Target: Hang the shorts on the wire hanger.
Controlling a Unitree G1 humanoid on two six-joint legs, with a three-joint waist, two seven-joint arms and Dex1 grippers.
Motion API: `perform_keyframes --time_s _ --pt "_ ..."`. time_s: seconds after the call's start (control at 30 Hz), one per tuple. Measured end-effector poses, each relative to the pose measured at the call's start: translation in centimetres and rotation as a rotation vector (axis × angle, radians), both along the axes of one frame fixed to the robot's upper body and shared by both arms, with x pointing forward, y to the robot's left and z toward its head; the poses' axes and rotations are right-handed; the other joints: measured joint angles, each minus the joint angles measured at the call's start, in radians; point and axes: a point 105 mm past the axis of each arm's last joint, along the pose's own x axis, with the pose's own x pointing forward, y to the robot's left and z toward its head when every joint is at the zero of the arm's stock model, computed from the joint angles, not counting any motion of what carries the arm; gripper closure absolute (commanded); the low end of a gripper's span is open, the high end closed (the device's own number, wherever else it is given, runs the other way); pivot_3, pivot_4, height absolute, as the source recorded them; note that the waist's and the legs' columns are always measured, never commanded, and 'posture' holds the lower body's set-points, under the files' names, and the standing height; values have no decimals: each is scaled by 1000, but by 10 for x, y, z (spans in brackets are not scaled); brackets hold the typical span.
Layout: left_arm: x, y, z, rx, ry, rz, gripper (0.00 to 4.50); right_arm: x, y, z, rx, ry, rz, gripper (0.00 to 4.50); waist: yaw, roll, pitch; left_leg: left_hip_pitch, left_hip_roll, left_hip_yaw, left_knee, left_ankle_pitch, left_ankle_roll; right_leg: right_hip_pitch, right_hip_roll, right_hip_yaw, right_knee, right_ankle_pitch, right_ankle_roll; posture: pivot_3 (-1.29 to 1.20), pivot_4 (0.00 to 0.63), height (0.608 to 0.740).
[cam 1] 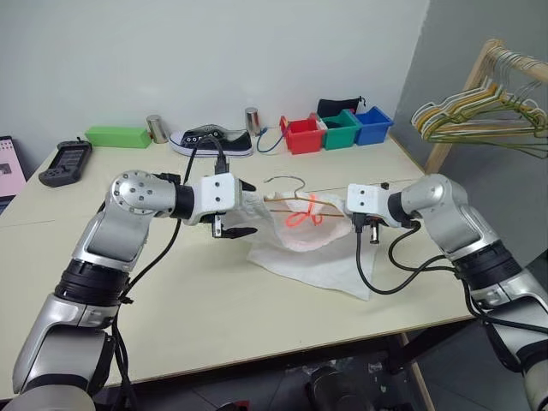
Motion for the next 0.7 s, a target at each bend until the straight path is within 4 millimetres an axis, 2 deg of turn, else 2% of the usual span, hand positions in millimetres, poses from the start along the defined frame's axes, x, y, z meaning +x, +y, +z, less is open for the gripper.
perform_keyframes --time_s 0.23,0.3,0.4,0.47,0.53,0.6,0.7 --pt "-1 5 17 -132 16 55 17 -10 -6 -15 154 41 -212 4500 -20 0 0 0 0 0 0 0 0 0 0 0 0 0 0 -316 0 740" --pt "-5 3 20 -223 39 77 17 -15 -11 -19 268 70 -354 4500 -21 0 -1 0 0 -1 0 0 0 0 0 0 0 0 0 -332 0 740" --pt "-11 -14 18 -381 102 89 17 -23 -36 -24 393 76 -626 4500 -18 0 -2 -2 -1 -2 2 0 0 0 0 -1 0 0 1 -361 2 740" --pt "-13 -30 16 -454 128 83 17 -30 -56 -25 442 45 -800 4500 -19 -1 -4 -2 -1 -2 2 0 0 0 -1 -1 0 1 1 -380 2 740" --pt "-15 -56 14 -528 143 47 17 -42 -72 -34 462 30 -952 4500 -19 -1 -11 -2 -1 -2 2 0 0 1 -1 0 -1 1 1 -412 1 740" --pt "-19 -80 10 -571 174 11 17 -51 -82 -42 467 30 -1061 4500 -36 0 -13 -2 -2 1 2 0 0 1 0 3 -2 1 3 -431 2 740" --pt "-27 -122 10 -647 216 -69 17 -60 -94 -41 526 -6 -1246 4500 -73 4 -17 -2 -3 0 2 0 0 1 0 3 -2 2 4 -461 2 740"
